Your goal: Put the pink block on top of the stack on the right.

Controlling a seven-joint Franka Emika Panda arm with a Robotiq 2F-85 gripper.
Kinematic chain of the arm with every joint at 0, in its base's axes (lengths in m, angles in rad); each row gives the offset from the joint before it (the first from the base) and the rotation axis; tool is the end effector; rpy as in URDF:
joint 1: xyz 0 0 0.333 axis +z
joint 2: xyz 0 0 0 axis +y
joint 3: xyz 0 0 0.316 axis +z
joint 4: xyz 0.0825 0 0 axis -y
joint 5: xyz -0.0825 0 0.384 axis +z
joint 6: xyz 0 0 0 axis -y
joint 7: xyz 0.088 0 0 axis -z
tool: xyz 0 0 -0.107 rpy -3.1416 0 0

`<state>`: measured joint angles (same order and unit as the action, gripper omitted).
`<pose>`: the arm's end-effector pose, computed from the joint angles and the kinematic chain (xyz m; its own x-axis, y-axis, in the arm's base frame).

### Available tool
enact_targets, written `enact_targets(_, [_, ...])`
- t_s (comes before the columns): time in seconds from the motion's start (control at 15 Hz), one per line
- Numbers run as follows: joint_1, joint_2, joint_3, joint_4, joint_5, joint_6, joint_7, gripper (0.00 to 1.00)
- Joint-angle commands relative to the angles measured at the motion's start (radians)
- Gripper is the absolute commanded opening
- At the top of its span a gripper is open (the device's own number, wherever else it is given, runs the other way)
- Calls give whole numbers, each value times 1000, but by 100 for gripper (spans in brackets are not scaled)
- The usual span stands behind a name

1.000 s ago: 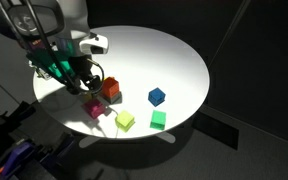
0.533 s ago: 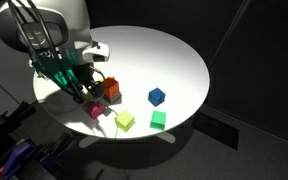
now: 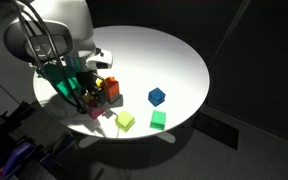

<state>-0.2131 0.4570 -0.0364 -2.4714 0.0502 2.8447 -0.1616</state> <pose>0.4389 -0.1166 0.1085 0.9878 -0.1323 -0.0826 -0.1334 -0.9910 -0.0080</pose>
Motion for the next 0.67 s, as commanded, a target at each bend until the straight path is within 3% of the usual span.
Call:
enact_targets(0.0, [-26,32,15,26,10,9,-18,100])
enact_targets(0.53, [-36,91,15,66,4,0,-18,100])
enact_targets(0.6, [-33,98,12,71,3,1,-13,75])
